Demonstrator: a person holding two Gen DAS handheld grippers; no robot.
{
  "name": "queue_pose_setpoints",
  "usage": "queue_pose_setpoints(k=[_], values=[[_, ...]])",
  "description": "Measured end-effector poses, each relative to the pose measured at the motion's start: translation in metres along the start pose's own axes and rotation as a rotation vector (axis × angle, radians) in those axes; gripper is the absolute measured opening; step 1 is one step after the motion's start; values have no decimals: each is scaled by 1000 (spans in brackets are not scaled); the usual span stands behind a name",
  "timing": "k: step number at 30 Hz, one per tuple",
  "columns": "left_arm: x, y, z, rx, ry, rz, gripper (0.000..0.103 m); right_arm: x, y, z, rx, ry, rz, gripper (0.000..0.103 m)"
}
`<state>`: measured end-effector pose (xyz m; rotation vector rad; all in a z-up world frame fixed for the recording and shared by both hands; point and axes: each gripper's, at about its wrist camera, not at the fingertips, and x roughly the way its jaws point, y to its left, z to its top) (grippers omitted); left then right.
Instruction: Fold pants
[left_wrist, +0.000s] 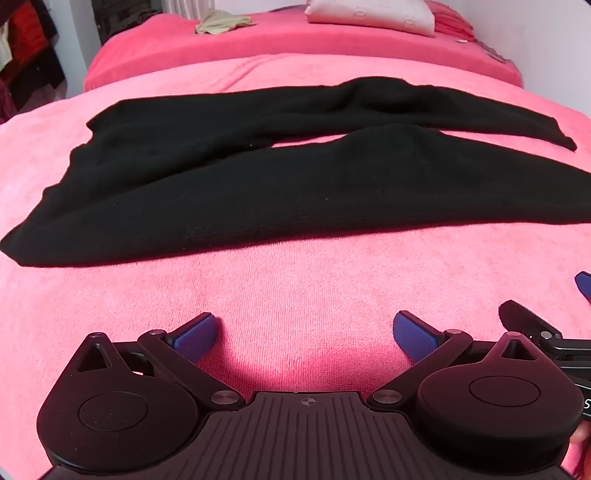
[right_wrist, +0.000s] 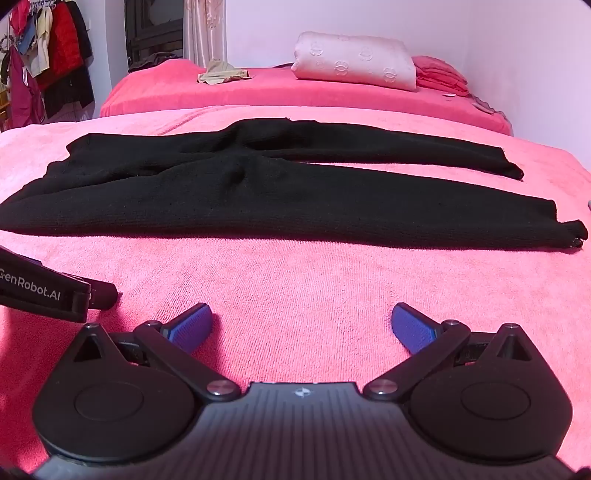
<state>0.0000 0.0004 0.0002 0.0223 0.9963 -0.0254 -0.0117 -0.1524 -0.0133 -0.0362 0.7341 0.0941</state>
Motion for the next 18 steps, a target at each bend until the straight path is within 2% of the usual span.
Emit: queue_pose_setpoints(k=[18], values=[[0, 0, 0, 4, 3, 6, 103, -3, 1, -2, 2, -16, -2, 103]])
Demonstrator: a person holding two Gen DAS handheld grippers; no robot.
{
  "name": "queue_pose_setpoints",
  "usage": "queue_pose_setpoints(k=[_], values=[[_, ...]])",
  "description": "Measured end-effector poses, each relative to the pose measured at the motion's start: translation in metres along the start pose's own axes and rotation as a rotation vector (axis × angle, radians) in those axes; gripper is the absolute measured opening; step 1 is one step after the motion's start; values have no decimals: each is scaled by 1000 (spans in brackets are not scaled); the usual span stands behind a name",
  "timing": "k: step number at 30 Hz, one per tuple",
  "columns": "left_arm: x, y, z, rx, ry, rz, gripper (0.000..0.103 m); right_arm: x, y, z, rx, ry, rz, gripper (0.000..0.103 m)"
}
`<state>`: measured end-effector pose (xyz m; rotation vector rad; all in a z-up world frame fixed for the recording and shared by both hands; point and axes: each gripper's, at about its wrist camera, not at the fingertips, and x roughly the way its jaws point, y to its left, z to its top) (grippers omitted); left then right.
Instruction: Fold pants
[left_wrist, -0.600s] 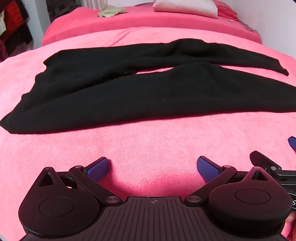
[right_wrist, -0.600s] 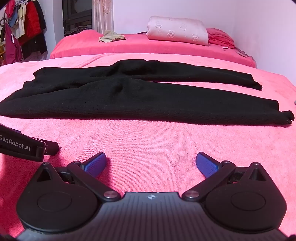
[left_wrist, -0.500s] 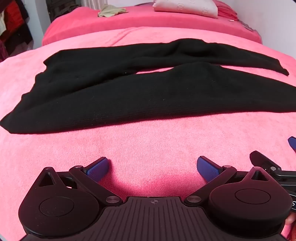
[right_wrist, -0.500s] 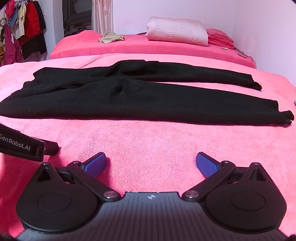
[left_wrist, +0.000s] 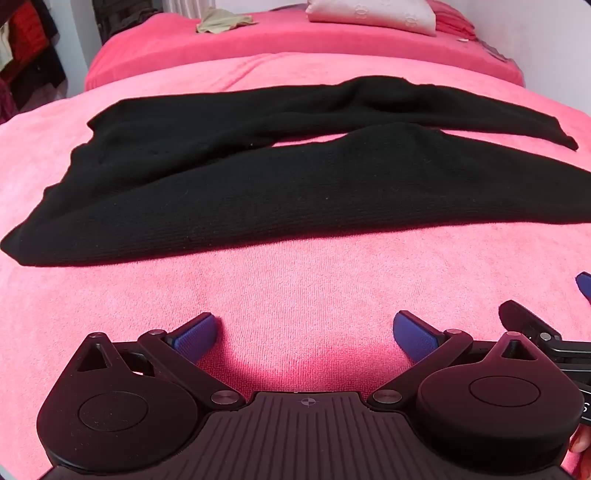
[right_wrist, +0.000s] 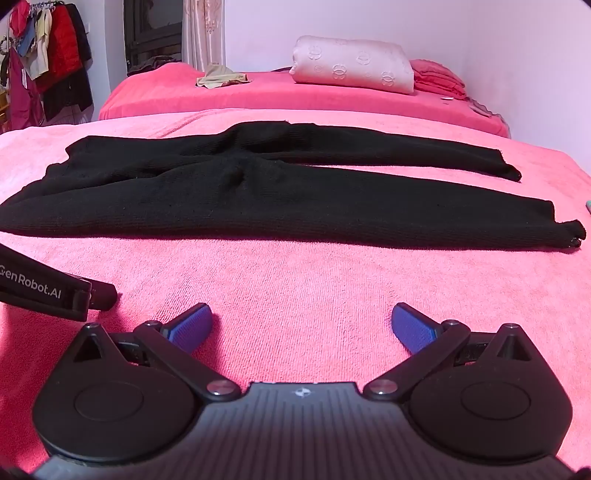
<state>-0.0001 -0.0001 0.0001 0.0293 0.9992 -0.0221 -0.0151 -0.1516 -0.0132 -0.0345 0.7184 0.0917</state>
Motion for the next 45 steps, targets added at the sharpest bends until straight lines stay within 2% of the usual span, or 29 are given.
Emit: queue_pose_setpoints(k=[45], values=[[3, 1, -3, 1, 1, 3, 103, -1, 0, -1, -2, -2, -1, 103]])
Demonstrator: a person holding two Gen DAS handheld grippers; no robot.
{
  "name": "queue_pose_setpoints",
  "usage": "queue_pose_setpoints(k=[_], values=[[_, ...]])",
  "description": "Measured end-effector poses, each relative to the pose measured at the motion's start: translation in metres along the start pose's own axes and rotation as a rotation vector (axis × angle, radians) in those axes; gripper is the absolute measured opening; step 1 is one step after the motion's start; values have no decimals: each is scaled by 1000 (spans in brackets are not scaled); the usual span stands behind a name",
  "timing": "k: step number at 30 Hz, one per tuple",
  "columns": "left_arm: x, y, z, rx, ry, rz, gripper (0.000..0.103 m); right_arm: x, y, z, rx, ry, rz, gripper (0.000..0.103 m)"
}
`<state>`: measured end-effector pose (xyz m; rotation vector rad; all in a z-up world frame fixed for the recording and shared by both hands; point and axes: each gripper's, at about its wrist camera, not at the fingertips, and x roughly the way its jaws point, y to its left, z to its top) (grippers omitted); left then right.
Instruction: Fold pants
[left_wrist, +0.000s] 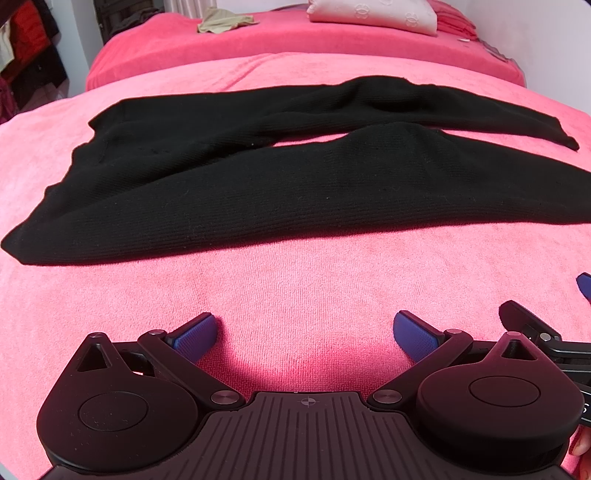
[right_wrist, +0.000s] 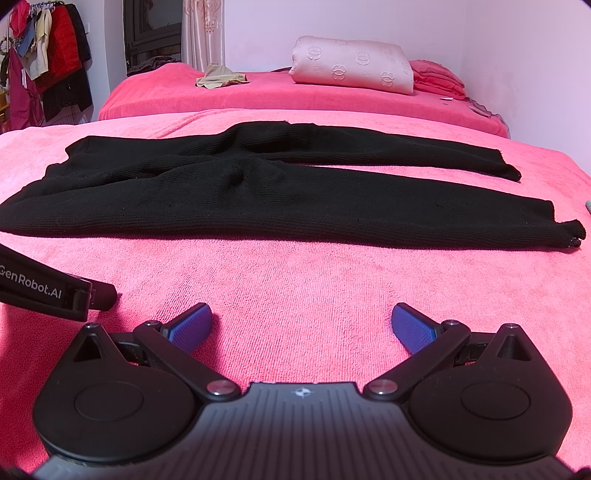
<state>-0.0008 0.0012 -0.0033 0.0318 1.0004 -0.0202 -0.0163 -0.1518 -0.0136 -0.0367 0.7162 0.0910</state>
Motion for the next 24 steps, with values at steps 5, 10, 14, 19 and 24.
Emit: queue_pose_setpoints(k=[5, 10, 14, 19, 24], values=[[0, 0, 0, 1, 0, 1, 103, 0, 0, 0, 0, -1, 0, 103], [0, 0, 0, 0, -1, -1, 103, 0, 0, 0, 0, -1, 0, 103], [-2, 1, -5, 2, -12, -3, 103, 0, 0, 0, 0, -1, 1, 103], [-3, 2, -7, 5, -23, -7, 103, 0, 0, 0, 0, -2, 1, 103], [-3, 2, -7, 11, -32, -9, 103, 0, 0, 0, -1, -5, 1, 103]])
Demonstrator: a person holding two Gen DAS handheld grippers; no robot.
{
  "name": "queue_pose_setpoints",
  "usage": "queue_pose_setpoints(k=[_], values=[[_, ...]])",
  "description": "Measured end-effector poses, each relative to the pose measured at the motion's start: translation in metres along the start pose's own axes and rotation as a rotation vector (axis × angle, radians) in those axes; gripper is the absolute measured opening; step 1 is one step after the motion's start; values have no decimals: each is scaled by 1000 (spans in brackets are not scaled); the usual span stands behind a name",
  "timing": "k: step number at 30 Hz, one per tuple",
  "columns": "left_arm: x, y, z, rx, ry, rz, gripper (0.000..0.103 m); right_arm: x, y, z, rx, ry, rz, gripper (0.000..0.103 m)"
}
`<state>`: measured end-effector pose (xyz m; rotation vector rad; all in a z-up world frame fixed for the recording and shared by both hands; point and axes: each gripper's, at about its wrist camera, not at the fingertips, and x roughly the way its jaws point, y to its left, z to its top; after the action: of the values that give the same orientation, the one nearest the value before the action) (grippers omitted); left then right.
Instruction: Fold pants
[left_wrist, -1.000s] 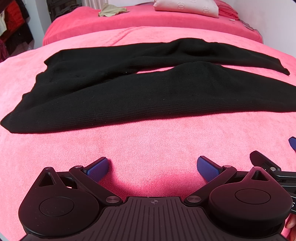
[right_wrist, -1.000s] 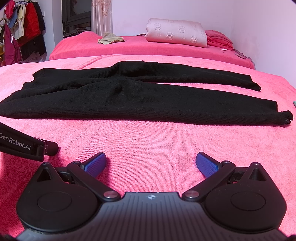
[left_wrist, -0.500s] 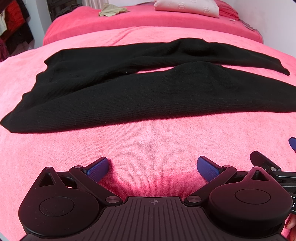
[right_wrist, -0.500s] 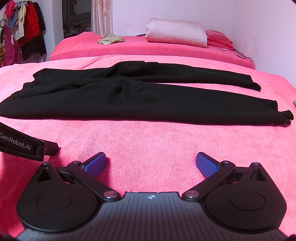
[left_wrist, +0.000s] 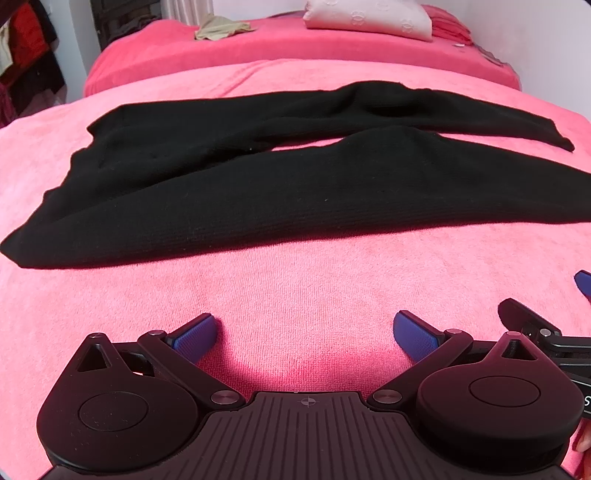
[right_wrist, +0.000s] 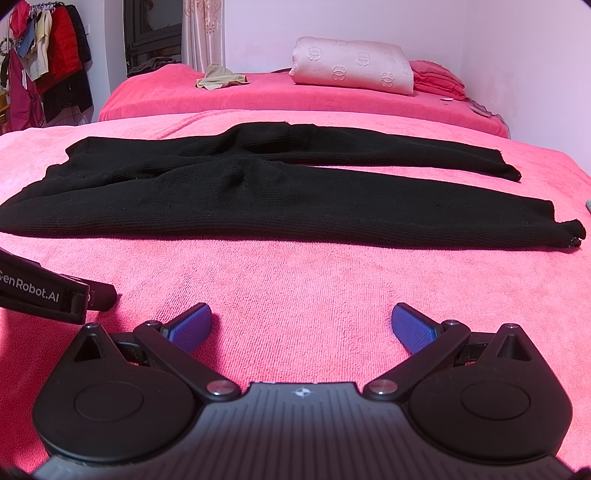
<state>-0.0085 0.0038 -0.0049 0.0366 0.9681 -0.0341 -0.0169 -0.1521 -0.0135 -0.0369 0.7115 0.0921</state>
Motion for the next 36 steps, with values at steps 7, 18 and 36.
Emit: queue_pose_setpoints(k=[7, 18, 36], values=[[-3, 1, -4, 6, -23, -14, 103, -2, -1, 1, 3, -1, 7, 103], [-23, 24, 1, 75, -83, 41, 103, -11, -18, 5, -14, -26, 93, 103], [-19, 23, 8, 43, -85, 116, 103, -4, -8, 3, 5, -2, 42, 103]])
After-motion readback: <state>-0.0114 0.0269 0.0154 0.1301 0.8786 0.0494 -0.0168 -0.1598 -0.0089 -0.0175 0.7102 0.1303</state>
